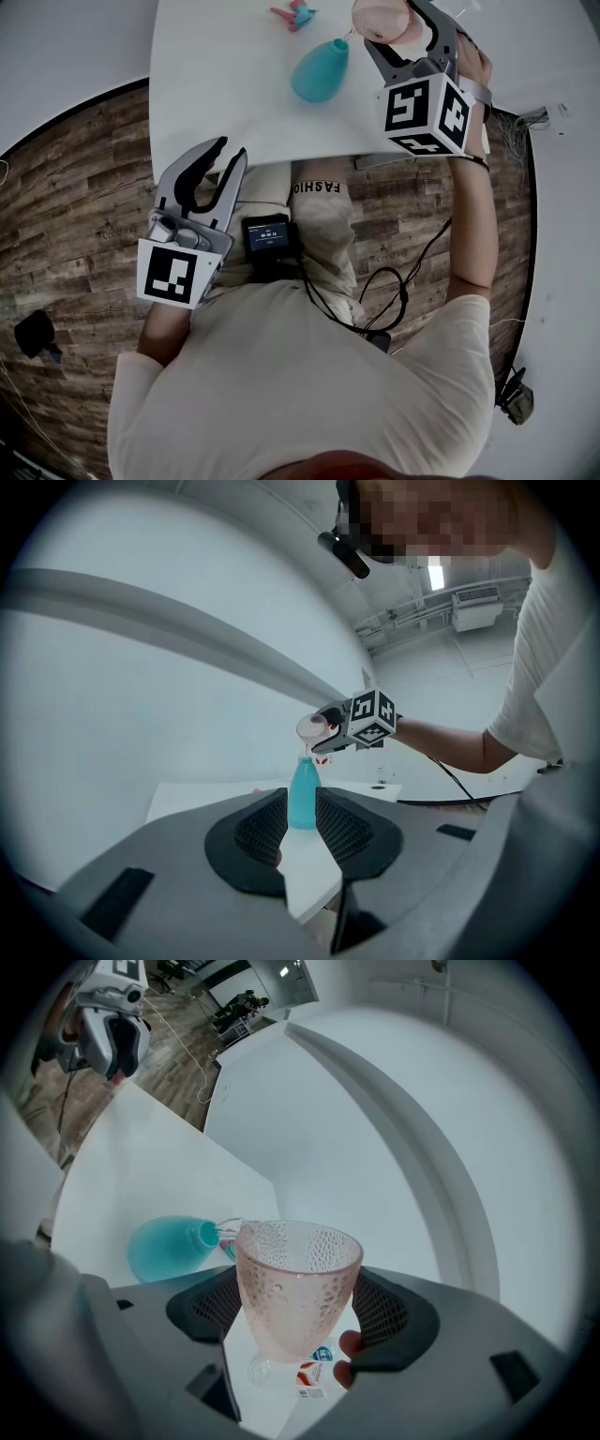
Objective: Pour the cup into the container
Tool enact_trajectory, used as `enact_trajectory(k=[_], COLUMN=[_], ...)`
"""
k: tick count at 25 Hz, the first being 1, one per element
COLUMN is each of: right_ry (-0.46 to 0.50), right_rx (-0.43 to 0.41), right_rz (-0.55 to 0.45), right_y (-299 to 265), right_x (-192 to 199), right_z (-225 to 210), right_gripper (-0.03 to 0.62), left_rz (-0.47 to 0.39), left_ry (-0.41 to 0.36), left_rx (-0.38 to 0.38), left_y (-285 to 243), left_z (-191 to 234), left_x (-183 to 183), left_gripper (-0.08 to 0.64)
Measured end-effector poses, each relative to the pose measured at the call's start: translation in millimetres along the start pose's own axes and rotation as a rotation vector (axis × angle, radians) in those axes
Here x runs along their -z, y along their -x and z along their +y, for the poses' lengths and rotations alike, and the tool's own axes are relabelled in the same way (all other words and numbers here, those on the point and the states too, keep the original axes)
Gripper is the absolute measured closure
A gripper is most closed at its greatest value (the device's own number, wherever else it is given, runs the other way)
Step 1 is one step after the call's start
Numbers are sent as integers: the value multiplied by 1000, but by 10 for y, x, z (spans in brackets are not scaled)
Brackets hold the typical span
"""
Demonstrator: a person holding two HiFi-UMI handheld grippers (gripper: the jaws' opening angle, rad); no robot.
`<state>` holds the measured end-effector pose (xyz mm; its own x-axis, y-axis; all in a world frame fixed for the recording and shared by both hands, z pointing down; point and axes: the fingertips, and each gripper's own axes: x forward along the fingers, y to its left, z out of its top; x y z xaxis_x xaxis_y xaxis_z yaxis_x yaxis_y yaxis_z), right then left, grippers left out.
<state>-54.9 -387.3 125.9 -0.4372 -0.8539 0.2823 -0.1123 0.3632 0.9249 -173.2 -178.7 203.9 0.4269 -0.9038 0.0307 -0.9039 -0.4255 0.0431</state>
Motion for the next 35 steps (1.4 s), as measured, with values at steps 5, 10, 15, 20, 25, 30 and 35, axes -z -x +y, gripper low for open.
enact_trajectory(k=[5, 10, 15, 20, 25, 30, 35], right_ry=[6, 11, 15, 21, 28, 34, 42], right_rx=[7, 14, 25, 36, 50, 64, 74], right_rz=[-1, -3, -7, -14, -21, -26, -32], right_y=[0, -7, 4, 14, 34, 62, 75], right_x=[-10, -2, -8, -29, -57, -88, -109], right_z=[-33, -25, -41, -68, -118, -147, -172], right_gripper=[219, 219, 219, 219, 219, 219, 219], left_rz=[1, 6, -3, 18, 13, 8, 9], left_ry=[-6, -13, -14, -9, -14, 0, -1], left_rx=[2, 6, 5, 4, 5, 0, -1], left_y=[-8, -11, -13, -5, -5, 13, 15], left_z=[5, 6, 4, 0, 1, 3, 2], left_x=[-13, 43, 39, 78, 56, 33, 36], left_gripper=[456, 456, 456, 456, 456, 456, 456])
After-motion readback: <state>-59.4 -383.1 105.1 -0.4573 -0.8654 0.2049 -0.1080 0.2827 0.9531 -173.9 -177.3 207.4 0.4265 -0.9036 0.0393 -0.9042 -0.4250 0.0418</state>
